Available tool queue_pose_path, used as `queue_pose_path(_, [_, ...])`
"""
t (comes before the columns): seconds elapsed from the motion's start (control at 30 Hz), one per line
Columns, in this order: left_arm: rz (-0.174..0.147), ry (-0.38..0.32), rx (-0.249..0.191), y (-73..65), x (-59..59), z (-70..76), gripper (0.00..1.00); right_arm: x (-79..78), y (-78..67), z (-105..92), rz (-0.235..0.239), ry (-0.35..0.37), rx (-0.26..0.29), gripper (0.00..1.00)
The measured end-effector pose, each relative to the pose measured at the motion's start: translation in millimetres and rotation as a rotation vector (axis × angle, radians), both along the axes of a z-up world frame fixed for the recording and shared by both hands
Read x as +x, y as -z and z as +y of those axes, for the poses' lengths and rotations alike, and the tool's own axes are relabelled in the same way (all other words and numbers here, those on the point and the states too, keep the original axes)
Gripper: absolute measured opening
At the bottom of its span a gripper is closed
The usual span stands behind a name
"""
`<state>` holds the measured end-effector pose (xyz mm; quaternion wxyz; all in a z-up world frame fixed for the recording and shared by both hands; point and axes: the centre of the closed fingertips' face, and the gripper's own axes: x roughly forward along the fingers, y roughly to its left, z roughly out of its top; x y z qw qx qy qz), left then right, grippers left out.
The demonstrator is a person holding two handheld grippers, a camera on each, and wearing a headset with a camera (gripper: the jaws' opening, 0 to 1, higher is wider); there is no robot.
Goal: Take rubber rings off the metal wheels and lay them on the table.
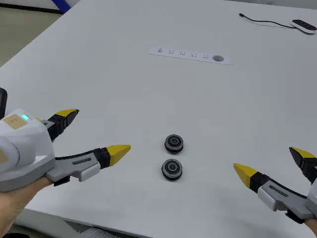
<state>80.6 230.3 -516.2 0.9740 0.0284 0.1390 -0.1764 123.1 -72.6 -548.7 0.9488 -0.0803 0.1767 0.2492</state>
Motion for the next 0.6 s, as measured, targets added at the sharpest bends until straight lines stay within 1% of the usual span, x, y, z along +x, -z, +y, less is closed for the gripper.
queue_pose_path(0.2, [0.002, 0.003, 0.003, -0.1, -1.4, -1.5, 0.87, -1.2, 1.7, -1.5, 0.005, 0.001, 0.002, 0.75])
queue_pose_path(0.43, [0.006, -0.001, 0.007, -0.1, -2.7, 0.5, 0.87, -1.5, 1.6, -0.6, 0.006, -0.003, 0.007, 0.75])
queue_pose_path(0.6, [0.0, -0.005, 0.006, -1.9, -3.0, 1.9, 0.87, -1.5, 1.0, 0.2, 0.004, -0.004, 0.011, 0.75])
